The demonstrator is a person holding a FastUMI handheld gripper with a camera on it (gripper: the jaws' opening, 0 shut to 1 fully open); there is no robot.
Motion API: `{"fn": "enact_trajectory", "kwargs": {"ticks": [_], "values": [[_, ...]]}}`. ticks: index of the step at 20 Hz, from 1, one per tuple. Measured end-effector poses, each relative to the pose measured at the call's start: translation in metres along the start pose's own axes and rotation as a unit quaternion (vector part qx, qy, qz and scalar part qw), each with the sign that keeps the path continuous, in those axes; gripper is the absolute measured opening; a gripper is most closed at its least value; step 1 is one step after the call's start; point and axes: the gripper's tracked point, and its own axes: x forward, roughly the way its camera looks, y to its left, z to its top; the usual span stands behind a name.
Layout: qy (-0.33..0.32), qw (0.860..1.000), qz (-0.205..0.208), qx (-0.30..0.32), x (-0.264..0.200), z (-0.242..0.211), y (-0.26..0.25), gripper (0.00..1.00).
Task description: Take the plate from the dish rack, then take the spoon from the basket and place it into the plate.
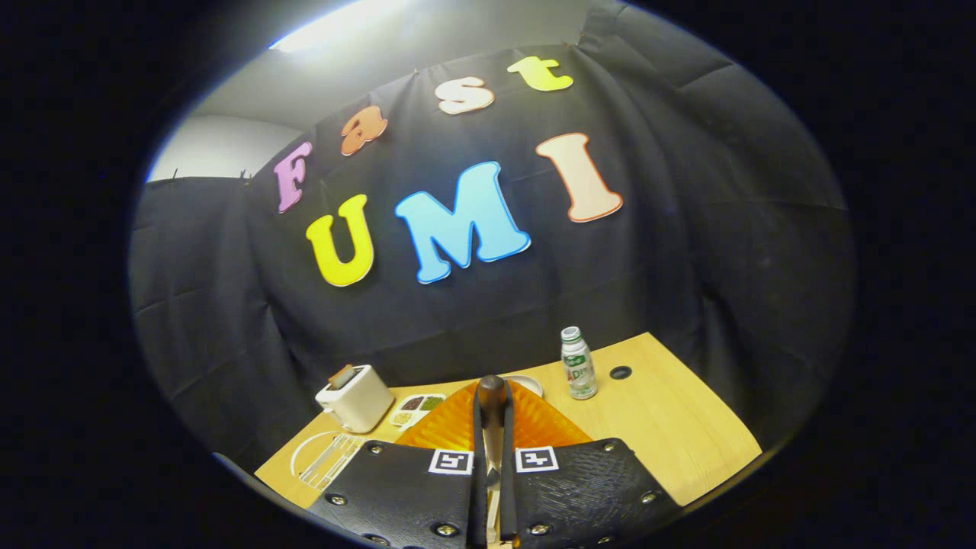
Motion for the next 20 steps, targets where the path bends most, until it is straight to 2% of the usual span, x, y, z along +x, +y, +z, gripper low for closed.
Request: {"fn": "enact_trajectory", "kwargs": {"ticks": [5,9,16,20], "values": [[0.043,0.996,0.077,-0.035,-0.026,-0.043,0.073,0.06],[0.072,0.989,0.119,-0.057,-0.037,-0.078,0.114,0.06],[0.1,0.974,0.153,-0.131,-0.052,-0.148,0.158,0.06],[0.123,0.966,0.171,-0.151,-0.062,-0.185,0.172,0.06]]}}
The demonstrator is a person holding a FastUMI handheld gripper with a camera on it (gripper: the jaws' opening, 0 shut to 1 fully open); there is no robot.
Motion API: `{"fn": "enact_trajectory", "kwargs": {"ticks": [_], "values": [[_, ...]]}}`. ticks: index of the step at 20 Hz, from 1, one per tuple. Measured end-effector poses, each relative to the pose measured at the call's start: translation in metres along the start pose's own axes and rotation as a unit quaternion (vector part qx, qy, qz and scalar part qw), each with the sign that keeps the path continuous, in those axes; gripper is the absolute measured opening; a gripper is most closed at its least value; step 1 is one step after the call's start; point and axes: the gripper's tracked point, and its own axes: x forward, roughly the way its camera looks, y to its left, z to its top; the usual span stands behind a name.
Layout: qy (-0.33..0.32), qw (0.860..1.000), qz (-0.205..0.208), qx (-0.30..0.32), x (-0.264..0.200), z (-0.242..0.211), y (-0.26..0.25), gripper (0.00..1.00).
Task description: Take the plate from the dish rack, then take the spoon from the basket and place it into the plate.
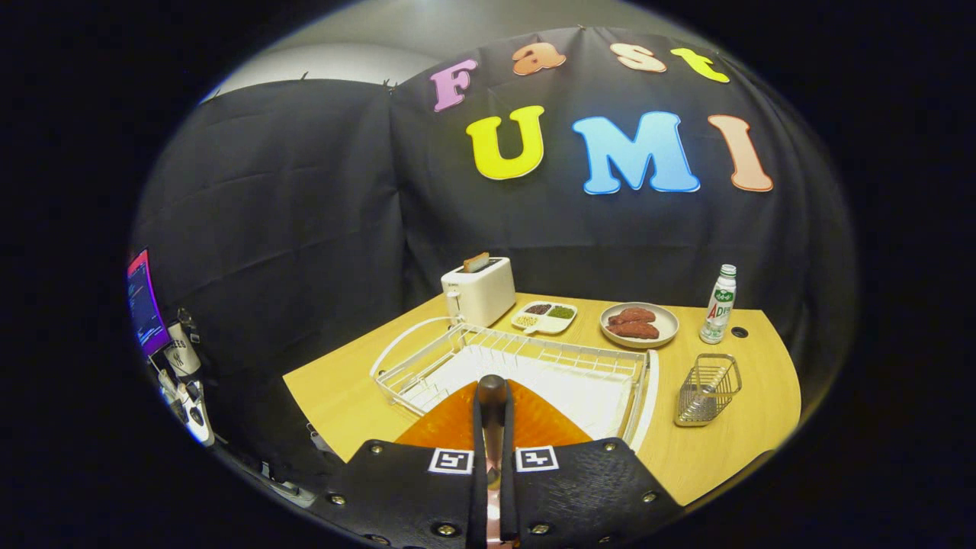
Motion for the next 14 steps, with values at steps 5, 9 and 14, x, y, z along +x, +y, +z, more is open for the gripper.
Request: {"fn": "enact_trajectory", "kwargs": {"ticks": [5,9,14], "values": [[0.019,1.0,0.008,-0.015,0.001,-0.031,0.017,0.06],[0.023,1.0,0.007,-0.015,0.003,-0.049,0.027,0.06],[0.01,1.0,0.001,-0.026,-0.002,-0.06,0.03,0.06]]}}
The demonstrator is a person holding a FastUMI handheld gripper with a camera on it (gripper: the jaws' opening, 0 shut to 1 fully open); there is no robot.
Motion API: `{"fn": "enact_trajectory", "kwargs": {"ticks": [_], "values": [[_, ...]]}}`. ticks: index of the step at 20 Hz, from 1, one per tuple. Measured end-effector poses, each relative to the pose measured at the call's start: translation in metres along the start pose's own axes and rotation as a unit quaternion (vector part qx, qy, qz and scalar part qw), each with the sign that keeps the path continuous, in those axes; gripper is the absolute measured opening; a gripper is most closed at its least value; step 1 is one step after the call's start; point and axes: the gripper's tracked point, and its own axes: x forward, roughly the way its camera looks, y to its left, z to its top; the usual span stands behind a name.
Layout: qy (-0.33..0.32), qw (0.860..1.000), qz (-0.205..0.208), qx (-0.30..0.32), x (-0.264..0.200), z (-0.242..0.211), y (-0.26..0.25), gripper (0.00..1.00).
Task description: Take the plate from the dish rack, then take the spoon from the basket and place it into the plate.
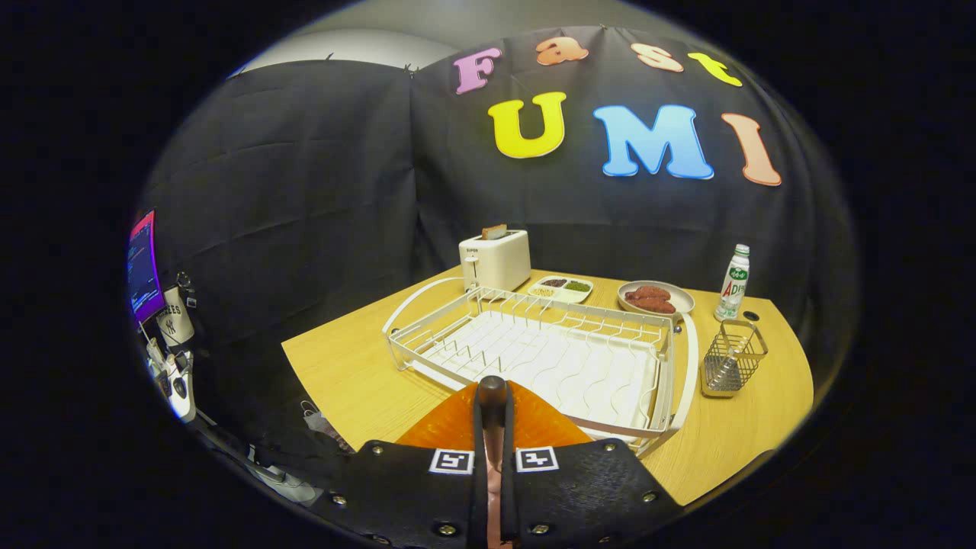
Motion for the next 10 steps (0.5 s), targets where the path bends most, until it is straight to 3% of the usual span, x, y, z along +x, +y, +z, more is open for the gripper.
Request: {"fn": "enact_trajectory", "kwargs": {"ticks": [7,8,9,10], "values": [[-0.005,1.0,0.008,-0.006,-0.009,-0.006,0.004,0.14],[-0.005,1.0,0.002,-0.006,-0.01,-0.006,0.0,0.23],[-0.007,1.0,0.006,-0.004,-0.013,-0.004,0.002,0.26],[-0.008,1.0,0.003,-0.006,-0.013,-0.002,-0.001,0.39]]}}
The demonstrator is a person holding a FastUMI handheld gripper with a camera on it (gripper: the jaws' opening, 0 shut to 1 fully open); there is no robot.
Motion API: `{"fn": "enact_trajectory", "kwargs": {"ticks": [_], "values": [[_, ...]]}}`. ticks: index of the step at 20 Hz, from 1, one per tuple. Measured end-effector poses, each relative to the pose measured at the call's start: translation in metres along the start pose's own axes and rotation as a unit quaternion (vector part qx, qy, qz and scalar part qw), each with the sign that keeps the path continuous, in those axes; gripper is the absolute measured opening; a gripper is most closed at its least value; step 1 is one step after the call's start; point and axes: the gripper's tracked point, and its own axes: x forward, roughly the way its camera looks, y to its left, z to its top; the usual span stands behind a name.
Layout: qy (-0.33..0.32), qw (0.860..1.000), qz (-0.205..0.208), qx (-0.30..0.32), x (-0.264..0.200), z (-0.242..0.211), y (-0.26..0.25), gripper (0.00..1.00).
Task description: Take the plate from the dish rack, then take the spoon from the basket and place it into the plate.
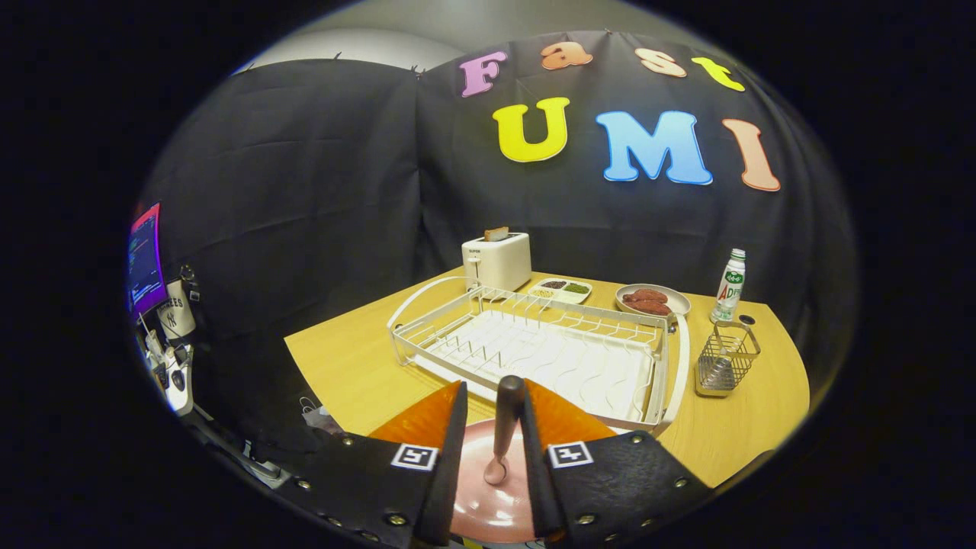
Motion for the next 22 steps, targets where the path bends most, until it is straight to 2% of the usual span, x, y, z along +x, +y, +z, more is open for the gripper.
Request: {"fn": "enact_trajectory", "kwargs": {"ticks": [3,5,6,8,9,10,11,12,13,22], "values": [[-0.013,1.0,0.004,-0.004,-0.005,0.011,-0.001,0.5],[-0.019,1.0,0.006,-0.007,-0.008,0.017,-0.004,0.51],[-0.023,1.0,0.007,-0.006,-0.01,0.021,-0.004,0.55],[-0.031,0.999,0.014,-0.006,-0.011,0.03,-0.001,0.57],[-0.033,0.999,0.019,-0.008,-0.013,0.032,0.0,0.62],[-0.036,0.999,0.017,-0.013,-0.016,0.034,-0.003,0.78],[-0.04,0.999,0.021,-0.016,-0.016,0.037,-0.002,0.81],[-0.042,0.999,0.023,-0.019,-0.015,0.038,-0.002,0.93],[-0.045,0.998,0.024,-0.022,-0.018,0.039,-0.003,0.99],[-0.071,0.997,0.013,-0.025,-0.022,0.062,-0.019,0.99]]}}
